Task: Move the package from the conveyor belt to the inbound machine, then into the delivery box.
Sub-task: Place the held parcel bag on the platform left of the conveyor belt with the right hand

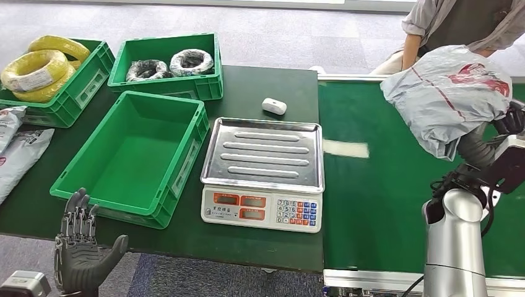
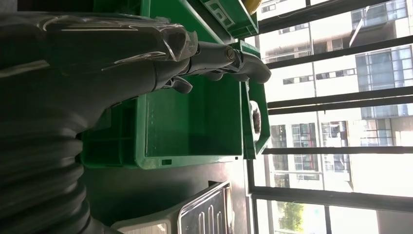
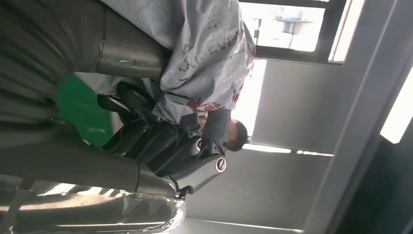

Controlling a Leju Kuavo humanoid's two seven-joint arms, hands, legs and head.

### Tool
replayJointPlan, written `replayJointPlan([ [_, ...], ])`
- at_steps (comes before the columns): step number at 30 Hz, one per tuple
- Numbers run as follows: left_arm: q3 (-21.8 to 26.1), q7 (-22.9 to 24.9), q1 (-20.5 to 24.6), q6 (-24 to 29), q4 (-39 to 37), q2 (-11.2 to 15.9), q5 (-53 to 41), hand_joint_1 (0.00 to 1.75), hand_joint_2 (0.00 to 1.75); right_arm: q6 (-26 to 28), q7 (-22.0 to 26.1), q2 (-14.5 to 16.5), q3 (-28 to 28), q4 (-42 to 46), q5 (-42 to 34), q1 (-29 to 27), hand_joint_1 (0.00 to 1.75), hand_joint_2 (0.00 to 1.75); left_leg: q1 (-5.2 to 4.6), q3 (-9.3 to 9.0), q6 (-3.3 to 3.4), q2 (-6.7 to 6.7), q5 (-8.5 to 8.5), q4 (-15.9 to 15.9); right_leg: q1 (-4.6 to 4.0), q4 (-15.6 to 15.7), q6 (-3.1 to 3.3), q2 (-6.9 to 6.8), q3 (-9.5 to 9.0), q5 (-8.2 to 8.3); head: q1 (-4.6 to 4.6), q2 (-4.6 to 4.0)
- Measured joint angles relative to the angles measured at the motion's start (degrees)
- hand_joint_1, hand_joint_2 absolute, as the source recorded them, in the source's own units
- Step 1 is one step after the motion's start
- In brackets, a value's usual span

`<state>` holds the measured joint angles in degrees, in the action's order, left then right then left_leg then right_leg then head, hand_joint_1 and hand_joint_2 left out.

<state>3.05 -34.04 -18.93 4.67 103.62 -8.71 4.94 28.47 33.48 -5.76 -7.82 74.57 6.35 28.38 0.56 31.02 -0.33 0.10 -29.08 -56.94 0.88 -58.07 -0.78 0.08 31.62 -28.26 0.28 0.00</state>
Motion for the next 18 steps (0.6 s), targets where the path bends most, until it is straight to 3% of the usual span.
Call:
replayJointPlan([
  [4, -0.29, -0.10, 0.80, -0.76, -0.55, 0.21, -0.11, 0.00, 1.75, -5.72, -2.92, 0.64, 7.71, 3.20, 9.30, -0.82, 1.75, 1.75, 0.06, -0.04, -0.01, 0.05, 0.00, 0.01, -0.07, 0.00, 0.01, 0.04, 0.02, 0.00, -0.01, 0.00],
  [8, -0.56, -0.49, 1.67, -1.73, -1.44, 0.57, -0.11, 0.00, 1.75, -20.65, -7.56, 0.88, 16.41, 2.98, 12.32, -0.79, 1.75, 1.75, 0.12, 0.00, -0.10, -0.02, 0.07, 0.02, -0.14, -0.01, 0.02, -0.02, 0.02, -0.01, 0.01, 0.00],
  [12, -0.60, -0.55, 2.99, -3.21, -2.66, 1.06, -0.20, 0.00, 1.75, -32.71, -8.93, 0.91, 23.13, 0.07, 15.91, -0.02, 1.75, 1.75, 0.11, 0.03, -0.11, -0.06, 0.10, 0.01, -0.13, -0.02, 0.02, -0.06, 0.00, -0.01, 0.01, 0.00],
  [18, -0.56, -0.48, 3.88, -4.34, -3.80, 1.52, -0.45, 0.00, 1.75, -38.69, -8.41, 0.91, 27.62, -2.73, 19.20, 0.31, 1.75, 1.75, 0.08, 0.06, -0.11, -0.07, 0.10, 0.00, -0.10, -0.01, 0.02, -0.07, 0.02, -0.01, 0.02, 0.00],
])
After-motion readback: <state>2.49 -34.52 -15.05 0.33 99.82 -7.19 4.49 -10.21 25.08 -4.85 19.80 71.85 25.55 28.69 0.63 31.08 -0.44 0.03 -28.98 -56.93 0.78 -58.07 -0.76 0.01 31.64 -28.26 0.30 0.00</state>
